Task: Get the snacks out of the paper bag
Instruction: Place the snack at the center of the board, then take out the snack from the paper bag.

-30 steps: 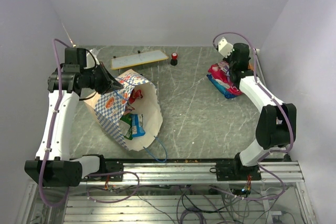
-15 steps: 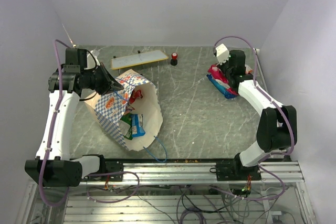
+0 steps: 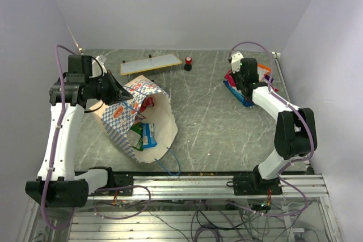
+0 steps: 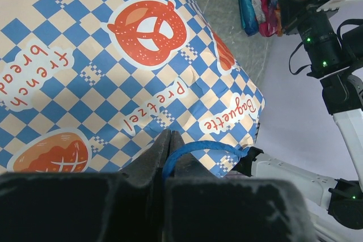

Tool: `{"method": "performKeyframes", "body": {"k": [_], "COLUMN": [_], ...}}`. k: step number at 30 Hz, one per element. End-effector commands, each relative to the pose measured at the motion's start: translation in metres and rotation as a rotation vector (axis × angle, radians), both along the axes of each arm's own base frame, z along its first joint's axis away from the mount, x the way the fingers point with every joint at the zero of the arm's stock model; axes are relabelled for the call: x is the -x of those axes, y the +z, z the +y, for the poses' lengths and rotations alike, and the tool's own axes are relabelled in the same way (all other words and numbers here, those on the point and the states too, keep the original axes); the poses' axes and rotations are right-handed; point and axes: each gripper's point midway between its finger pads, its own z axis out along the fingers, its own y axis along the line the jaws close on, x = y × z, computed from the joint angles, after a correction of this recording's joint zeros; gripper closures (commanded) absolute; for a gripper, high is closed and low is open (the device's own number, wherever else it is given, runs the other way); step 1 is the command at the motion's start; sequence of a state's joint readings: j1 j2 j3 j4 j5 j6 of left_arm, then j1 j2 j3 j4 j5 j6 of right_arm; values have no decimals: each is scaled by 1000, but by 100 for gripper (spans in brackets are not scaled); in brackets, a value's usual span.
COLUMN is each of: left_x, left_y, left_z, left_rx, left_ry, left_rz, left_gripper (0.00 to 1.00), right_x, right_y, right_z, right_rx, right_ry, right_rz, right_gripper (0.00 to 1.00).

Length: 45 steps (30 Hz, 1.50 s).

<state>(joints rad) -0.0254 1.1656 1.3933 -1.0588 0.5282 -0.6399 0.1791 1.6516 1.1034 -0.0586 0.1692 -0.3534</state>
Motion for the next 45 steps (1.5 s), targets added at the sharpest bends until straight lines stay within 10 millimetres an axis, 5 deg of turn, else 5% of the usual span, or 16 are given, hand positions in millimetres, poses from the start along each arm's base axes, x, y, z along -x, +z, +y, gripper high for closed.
{"method": "performKeyframes", "body": {"k": [1,7,11,15,21,26,31,37,45], "left_x": [3,4,3,6,10,10,9,10,17], "left_y": [2,0,-1,-3,-7,-6,0,3,9], "left_z": [-5,-6,-7,-7,-6,-5,-4,-3,-1], "left_rx": [23,28,33,34,31,28,27,25,22], "left_ry": [-25,-26,-29,-26,-21,-15,-4,14,21], "left_rz": [-13,-12,-11,-6,1,3,-11,-14,-16], "left_gripper": [93,93,93,93,93,93,93,93,93], "right_x": [2,14,39,82,202,260,292,299,253], "right_y": [-1,51,79,71,80,76,63,61,59], "right_z": [-6,4,45,111,240,265,298,364,445], "right_rx": [-10,-61,-227,-422,-576,-538,-377,-210,-94], "right_ry": [-61,6,198,451,1000,1187,1407,1581,1570], "right_rz": [11,-110,-195,-198,-186,-238,-259,-398,-595], "right_gripper": [98,58,43,39,37,34,33,34,35]}}
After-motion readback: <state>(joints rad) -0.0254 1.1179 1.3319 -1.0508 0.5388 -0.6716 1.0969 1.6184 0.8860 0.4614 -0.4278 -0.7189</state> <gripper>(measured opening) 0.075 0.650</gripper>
